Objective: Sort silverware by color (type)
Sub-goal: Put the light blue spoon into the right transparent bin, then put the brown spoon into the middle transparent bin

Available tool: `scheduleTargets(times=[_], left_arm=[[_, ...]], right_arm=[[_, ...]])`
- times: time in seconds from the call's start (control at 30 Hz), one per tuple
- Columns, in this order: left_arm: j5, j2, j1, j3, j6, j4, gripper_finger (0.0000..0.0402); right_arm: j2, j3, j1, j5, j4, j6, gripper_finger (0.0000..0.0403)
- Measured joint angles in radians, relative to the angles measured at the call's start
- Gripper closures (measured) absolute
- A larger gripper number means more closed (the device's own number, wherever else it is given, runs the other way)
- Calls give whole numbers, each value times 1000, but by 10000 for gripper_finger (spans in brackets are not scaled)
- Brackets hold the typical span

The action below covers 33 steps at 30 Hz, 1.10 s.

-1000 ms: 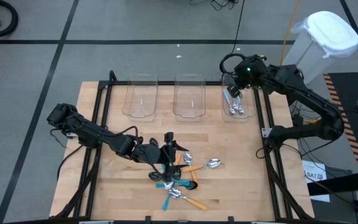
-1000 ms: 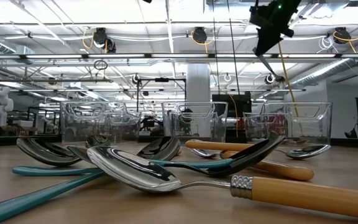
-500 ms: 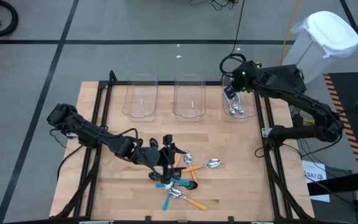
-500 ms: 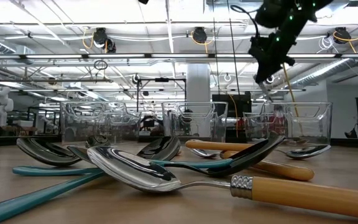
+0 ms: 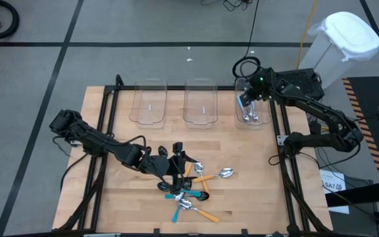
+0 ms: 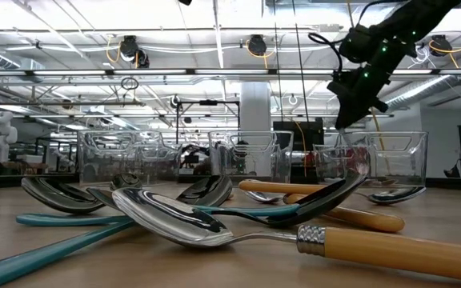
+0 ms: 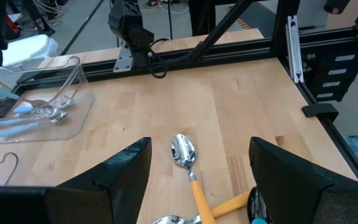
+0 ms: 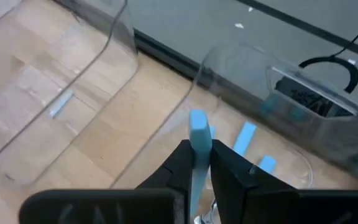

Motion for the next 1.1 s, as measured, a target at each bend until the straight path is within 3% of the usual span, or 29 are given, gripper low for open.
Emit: scheduleTargets(times=[0.47, 0.77, 1.1], left_arm=[[0, 0, 0, 0, 0, 13, 133], [0, 0, 0, 0, 1, 14, 133], [0, 0, 0, 0, 1, 14, 133]], right_arm=[[0, -60, -9, -17, 40, 5, 367], [0, -82, -9, -13, 66, 9, 331], [0, -82, -9, -6, 66, 17, 324]])
